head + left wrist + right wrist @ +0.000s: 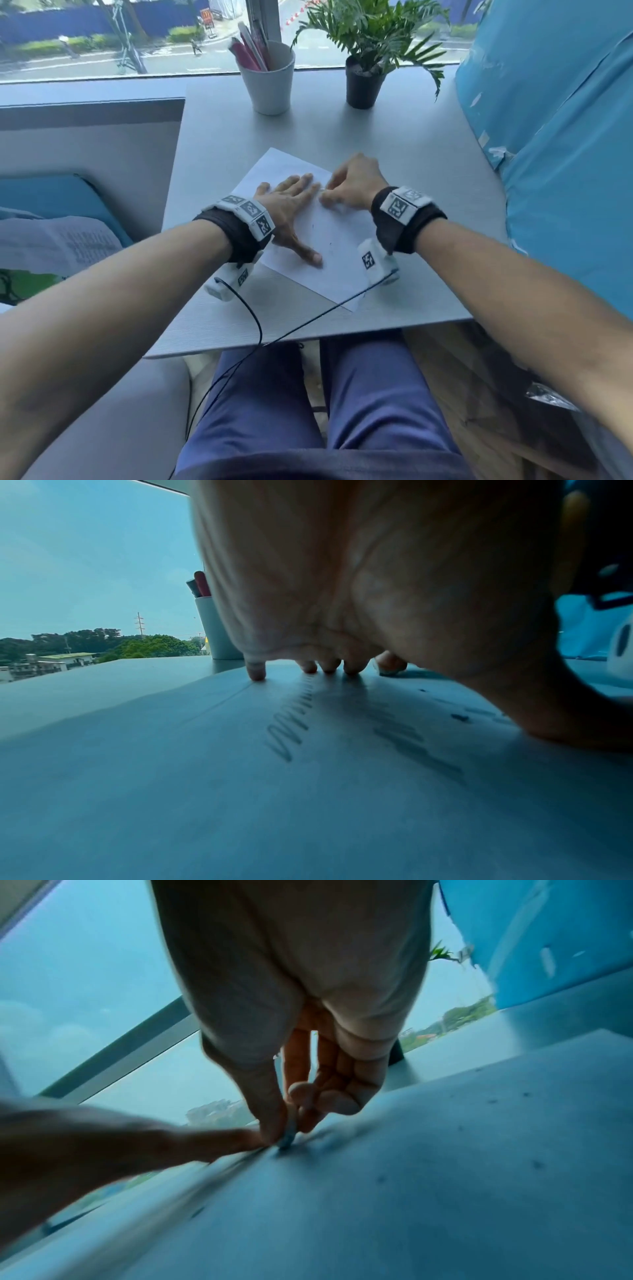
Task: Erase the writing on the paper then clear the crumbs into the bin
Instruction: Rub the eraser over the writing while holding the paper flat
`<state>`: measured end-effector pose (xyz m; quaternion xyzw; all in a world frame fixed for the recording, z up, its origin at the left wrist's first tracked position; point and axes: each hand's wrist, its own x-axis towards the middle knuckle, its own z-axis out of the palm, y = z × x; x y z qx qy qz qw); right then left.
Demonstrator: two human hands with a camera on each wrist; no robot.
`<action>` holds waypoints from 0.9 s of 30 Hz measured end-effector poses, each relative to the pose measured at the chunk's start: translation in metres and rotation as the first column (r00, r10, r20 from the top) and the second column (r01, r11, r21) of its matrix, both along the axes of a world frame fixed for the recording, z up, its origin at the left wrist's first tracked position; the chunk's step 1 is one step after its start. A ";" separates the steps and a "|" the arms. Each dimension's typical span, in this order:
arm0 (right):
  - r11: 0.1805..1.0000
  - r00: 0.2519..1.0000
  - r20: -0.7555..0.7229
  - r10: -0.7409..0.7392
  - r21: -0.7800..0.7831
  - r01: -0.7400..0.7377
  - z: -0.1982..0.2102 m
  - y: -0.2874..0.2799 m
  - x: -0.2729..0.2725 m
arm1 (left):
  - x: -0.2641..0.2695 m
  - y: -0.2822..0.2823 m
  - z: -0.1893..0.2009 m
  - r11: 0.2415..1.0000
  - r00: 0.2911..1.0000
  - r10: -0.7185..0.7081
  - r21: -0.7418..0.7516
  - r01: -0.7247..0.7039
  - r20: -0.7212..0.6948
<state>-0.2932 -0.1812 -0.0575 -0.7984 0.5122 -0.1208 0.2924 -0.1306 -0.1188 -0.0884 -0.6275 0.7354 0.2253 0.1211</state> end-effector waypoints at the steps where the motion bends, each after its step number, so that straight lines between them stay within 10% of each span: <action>1: 1.000 1.000 -0.002 0.026 0.002 -0.026 -0.001 0.005 0.001 | 0.000 0.001 0.000 1.000 1.000 -0.002 0.001 0.002 0.005; 5: 0.966 0.965 -0.084 0.250 0.089 -0.243 -0.001 0.036 -0.001 | 0.000 0.001 -0.001 1.000 1.000 0.002 -0.013 -0.002 0.007; 10: 0.995 0.986 -0.161 -0.034 0.084 0.048 0.000 -0.007 -0.048 | 0.002 0.004 -0.001 0.999 1.000 -0.026 -0.025 0.026 -0.012; 16: 0.987 0.971 -0.239 0.020 0.158 0.018 -0.004 -0.013 -0.057 | -0.001 0.009 0.017 0.986 0.980 0.064 -0.166 -0.032 0.189; 23: 0.990 0.969 -0.238 0.058 0.136 -0.026 -0.005 -0.017 -0.057 | -0.062 0.082 -0.004 0.796 0.789 -0.605 -0.106 0.596 -0.108; 27: 0.989 0.974 -0.220 0.046 0.148 -0.013 -0.003 -0.015 -0.057 | -0.034 0.066 -0.004 0.927 0.926 -0.375 -0.021 0.375 -0.030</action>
